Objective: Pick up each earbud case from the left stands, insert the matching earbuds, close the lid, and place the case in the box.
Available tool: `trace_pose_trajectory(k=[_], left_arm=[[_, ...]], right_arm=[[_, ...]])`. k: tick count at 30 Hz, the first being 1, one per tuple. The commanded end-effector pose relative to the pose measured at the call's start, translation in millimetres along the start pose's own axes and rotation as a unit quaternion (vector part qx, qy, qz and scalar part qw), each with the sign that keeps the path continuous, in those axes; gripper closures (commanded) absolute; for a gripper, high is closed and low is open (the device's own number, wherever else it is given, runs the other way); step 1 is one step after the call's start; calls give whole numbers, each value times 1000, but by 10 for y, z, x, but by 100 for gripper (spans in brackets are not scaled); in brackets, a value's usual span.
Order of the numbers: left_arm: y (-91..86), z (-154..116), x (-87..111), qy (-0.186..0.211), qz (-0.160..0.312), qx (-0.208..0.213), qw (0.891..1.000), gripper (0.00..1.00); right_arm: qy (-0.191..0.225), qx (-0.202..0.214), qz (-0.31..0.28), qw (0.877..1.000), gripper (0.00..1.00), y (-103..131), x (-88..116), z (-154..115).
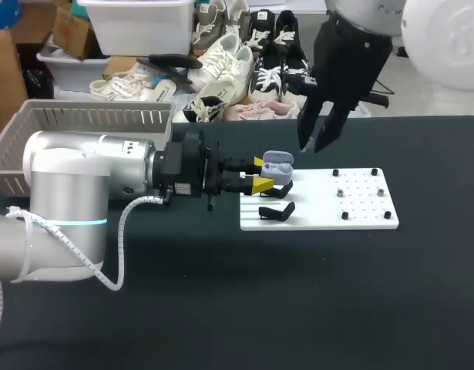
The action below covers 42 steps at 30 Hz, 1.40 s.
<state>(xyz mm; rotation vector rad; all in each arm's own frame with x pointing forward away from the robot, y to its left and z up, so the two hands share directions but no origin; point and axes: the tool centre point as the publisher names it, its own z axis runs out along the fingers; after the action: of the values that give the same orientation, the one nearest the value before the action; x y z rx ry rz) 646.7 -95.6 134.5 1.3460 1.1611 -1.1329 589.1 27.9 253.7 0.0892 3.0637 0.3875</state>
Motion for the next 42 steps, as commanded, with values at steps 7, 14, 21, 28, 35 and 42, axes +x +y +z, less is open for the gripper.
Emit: trace_pose_trajectory(k=[7,14,21,28,35,42], left_arm=[[-2,0,5,-1,1,-1,1000,100],[-2,0,5,-1,1,-1,1000,100],[-2,0,5,-1,1,-1,1000,100],[-2,0,5,-1,1,-1,1000,100],[-2,0,5,-1,1,-1,1000,100],[-2,0,5,-1,1,-1,1000,100]], right_arm=[[16,31,-44,998,100,333,-124,195],[24,30,-47,998,100,409,-188,321],[24,30,-47,998,100,409,-188,321],[28,36,-46,998,100,378,-209,372],[24,45,-58,997,100,359,-273,473],[21,38,-82,996,100,373,-283,541]])
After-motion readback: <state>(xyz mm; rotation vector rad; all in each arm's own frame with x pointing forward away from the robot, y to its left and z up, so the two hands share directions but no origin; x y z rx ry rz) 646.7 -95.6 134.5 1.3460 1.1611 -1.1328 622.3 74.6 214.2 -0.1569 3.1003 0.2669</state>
